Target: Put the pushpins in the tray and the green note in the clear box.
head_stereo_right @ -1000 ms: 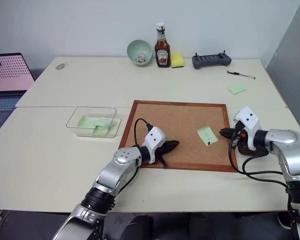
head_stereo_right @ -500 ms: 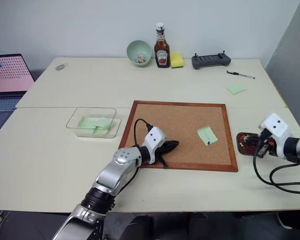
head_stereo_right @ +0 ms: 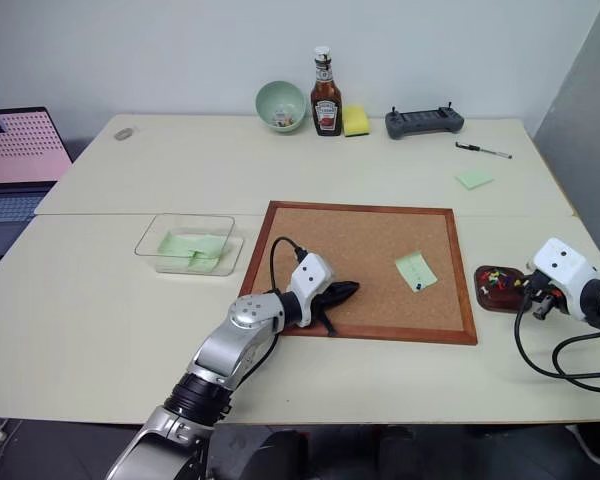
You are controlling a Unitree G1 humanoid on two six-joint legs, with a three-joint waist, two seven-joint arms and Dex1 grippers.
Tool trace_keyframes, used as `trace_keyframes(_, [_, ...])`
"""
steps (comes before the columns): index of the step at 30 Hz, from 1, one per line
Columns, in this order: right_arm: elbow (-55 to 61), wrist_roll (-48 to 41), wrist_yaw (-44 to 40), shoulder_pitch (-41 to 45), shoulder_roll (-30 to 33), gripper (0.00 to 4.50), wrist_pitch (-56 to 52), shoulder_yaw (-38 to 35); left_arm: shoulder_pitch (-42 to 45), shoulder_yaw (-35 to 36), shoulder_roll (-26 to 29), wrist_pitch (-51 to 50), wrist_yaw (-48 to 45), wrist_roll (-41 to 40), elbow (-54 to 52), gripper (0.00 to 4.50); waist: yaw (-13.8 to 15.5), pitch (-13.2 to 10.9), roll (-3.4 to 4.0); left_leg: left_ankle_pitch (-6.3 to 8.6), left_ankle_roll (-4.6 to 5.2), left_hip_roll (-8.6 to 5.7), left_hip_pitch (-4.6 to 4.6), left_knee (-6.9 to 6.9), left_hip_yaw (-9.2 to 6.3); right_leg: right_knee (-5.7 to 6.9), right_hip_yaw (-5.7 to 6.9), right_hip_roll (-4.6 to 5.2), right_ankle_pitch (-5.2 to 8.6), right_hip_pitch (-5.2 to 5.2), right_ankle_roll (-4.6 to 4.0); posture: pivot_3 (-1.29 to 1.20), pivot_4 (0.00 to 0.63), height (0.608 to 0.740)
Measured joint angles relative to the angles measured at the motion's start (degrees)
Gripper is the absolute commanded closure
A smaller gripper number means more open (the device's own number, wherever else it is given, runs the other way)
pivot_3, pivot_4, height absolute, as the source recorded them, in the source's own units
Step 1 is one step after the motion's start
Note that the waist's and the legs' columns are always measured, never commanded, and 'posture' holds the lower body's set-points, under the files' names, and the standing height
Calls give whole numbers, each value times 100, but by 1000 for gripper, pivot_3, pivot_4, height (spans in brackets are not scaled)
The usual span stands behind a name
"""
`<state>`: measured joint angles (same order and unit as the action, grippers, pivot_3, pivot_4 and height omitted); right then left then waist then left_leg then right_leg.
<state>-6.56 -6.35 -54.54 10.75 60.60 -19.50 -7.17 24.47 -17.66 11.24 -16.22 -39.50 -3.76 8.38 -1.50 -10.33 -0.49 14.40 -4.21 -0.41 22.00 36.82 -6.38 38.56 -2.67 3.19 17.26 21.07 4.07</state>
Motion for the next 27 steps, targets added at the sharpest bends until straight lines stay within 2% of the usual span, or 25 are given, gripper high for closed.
trace_keyframes(4, [-1,6,-16,3,-41,1995,11,44,-5,1,4,0,4,0,-3,4500,-1,1,2,0,0,1,-1,0,0,0,0,0,0,0,0,0,150,740])
trace_keyframes(14, [191,-147,-170,-61,-31,32,-231,38,-7,1,1,0,5,0,-4,4500,-1,1,1,0,0,0,0,0,0,0,0,0,0,0,0,0,150,740])
trace_keyframes(27, [409,-268,-373,-259,-23,15,-716,39,-9,1,5,3,5,1,-3,4500,-2,1,2,0,0,1,-1,0,0,0,0,0,0,0,0,0,150,740])
